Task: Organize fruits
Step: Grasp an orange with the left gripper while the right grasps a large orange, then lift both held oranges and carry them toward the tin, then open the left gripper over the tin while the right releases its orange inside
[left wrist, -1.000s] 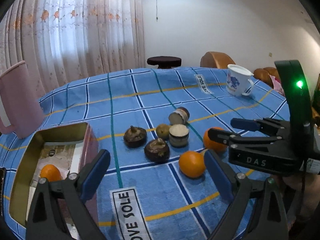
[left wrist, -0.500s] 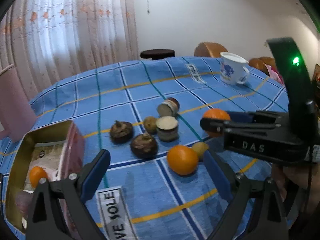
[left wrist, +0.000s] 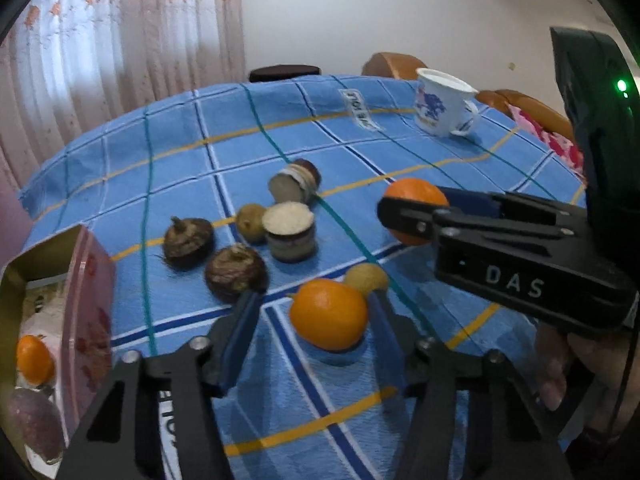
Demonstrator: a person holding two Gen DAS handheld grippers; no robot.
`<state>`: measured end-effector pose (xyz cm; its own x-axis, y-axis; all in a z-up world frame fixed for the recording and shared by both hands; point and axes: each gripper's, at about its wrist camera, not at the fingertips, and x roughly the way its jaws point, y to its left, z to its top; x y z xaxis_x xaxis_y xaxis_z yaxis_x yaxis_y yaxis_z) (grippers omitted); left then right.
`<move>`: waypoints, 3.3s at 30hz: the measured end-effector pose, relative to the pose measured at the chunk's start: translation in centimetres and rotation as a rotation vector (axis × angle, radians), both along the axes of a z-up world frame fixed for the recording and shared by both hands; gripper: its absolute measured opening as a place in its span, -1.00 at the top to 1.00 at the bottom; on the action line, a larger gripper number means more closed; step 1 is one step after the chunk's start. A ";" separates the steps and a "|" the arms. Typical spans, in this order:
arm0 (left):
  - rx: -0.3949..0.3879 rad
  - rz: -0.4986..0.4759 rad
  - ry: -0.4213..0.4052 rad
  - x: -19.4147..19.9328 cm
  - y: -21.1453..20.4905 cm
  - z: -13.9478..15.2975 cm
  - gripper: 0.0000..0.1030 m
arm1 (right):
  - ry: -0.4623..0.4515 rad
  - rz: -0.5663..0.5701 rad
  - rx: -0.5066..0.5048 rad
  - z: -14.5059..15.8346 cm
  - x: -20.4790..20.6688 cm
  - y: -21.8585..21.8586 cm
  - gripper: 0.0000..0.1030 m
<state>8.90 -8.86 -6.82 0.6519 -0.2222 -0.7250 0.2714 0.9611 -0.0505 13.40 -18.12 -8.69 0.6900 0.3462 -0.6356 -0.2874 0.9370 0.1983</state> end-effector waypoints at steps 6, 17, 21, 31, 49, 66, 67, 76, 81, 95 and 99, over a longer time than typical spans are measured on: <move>-0.037 0.012 -0.011 -0.4 0.8 0.2 0.18 | -0.025 -0.003 -0.010 0.3 -0.3 0.1 0.06; -0.038 0.109 -0.140 -2.1 2.2 1.8 0.18 | -0.117 0.018 -0.001 1.3 -1.8 0.1 0.06; -0.026 0.118 -0.172 -2.6 2.2 2.2 0.18 | -0.145 0.019 0.002 1.6 -2.3 0.1 0.06; -0.038 0.154 -0.242 -3.6 2.8 2.9 0.18 | -0.208 0.026 0.010 2.3 -3.3 0.0 0.06; -0.032 0.174 -0.335 -5.0 2.8 3.6 0.18 | -0.290 0.038 0.011 3.0 -4.6 0.0 0.06; -0.056 0.212 -0.411 -6.3 3.6 4.2 0.18 | -0.356 0.039 -0.002 3.4 -5.7 0.2 0.06; -0.052 0.214 -0.413 -6.4 3.6 4.2 0.18 | -0.362 0.040 -0.003 3.5 -5.8 0.2 0.06; -0.040 0.230 -0.377 -6.1 5.0 4.2 0.18 | -0.313 0.100 -0.003 3.4 -4.8 1.6 0.06; -0.018 0.252 -0.365 -6.4 6.9 5.1 0.18 | -0.300 0.177 0.021 4.4 -4.7 4.3 0.06; 0.011 0.440 -0.294 -6.2 17.7 5.8 0.18 | -0.288 0.423 0.034 6.6 -4.5 15.6 0.06; 0.012 0.484 -0.266 -6.0 20.0 5.0 0.18 | -0.271 0.471 0.017 5.9 -4.9 17.7 0.06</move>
